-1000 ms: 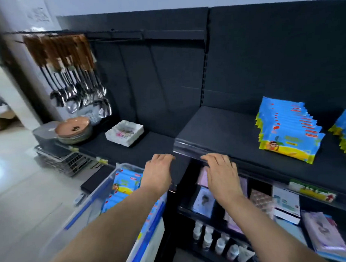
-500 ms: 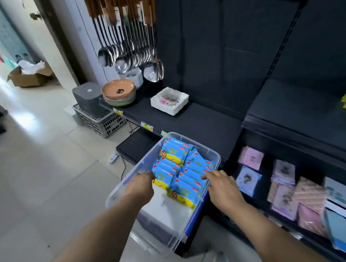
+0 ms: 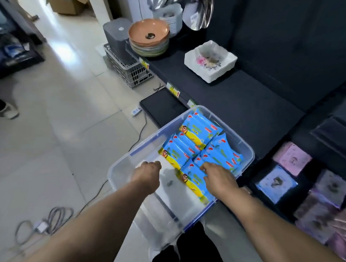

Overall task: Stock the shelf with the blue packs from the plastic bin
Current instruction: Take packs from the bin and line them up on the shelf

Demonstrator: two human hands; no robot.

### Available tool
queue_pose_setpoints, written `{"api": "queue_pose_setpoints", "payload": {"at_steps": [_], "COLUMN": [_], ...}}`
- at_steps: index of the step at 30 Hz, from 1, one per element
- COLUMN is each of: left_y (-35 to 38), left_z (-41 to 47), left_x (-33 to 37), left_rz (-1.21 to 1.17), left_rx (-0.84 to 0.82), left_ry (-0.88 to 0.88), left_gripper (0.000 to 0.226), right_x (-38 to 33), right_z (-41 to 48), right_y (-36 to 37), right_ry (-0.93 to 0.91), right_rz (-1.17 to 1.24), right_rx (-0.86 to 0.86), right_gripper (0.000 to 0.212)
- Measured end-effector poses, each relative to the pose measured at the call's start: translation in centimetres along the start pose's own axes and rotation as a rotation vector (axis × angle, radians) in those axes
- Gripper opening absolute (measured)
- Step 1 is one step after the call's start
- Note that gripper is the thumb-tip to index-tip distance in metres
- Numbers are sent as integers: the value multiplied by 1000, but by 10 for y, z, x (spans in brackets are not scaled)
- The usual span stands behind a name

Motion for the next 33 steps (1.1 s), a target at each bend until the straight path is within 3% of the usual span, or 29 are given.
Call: {"api": "queue_pose_setpoints", "payload": {"at_steps": [6,11,15,19,28,33], "left_y": [32,57,60,46,9,1], "left_z": [13,15,18,22,44,52], "left_x": [2,-2,-8,-7,52,95], "left_rz": [-149,-243,-249,-269,-78,133], "left_rx": [-97,-158,-157,-106,79,192], "left_ry": [-73,-111,-133,-157,-24,183], "left_gripper": [36,35,34,34,46,59], "right_x": [8,4,10,20,34,57], "right_z": [31,49,57,52,34,30], "right_y": [24,41,41,35,-55,-60], "right_ry": [53,53,104,169,-12,-64], "right_rz": [-210,-388,-329,-157,-92,-20], "right_rx": [-95,-131,-116,-143,323,369], "right_gripper": [33,52,54,35,26,26]}}
Point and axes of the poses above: each hand's wrist, its own z-axis towards the middle knuckle, its own y-axis out of the palm, x = y × z, the point moved 7 cm from there along z, towards the middle knuckle, and after that the axes turned 14 degrees about -y, right-handed, at the moved point
